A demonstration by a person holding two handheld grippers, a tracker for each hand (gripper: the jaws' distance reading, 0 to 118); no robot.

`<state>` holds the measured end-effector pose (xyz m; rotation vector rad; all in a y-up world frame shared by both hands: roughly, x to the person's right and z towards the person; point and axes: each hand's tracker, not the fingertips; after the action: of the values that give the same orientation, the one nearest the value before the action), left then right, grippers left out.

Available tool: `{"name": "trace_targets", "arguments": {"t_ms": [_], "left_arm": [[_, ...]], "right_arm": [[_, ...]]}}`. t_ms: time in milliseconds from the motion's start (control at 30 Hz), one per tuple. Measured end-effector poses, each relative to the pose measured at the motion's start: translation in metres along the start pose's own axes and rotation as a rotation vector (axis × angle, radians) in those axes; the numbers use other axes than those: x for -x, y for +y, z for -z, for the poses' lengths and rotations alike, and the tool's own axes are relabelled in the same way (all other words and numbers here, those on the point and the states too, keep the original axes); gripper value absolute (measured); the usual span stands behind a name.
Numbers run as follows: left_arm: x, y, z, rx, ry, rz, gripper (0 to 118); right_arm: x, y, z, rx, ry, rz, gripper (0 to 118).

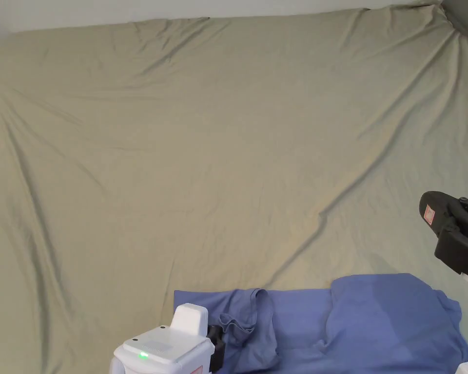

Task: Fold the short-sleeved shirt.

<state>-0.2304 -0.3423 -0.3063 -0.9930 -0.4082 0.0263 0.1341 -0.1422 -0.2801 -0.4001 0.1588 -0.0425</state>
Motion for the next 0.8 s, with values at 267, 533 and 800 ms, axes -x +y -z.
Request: {"name": "trace_targets", "arguments": {"t_ms": [267, 533, 800], "left_arm": [[-0.049, -0.014, -0.003, 0.006, -0.061, 0.161, 1], [-0.049, -0.003, -0.032, -0.003, -0.309, 0.083, 1], [0.072, 0.066, -0.114, -0.355, -0.212, -0.323, 1]], "right_arm": [[-0.005, -0.004, 0.0, 0.011, -0.009, 0.016, 0], [-0.008, -0.004, -0.001, 0.015, -0.016, 0.026, 0], [-0.007, -0.008, -0.001, 0.021, -0.004, 0.016, 0]]}}
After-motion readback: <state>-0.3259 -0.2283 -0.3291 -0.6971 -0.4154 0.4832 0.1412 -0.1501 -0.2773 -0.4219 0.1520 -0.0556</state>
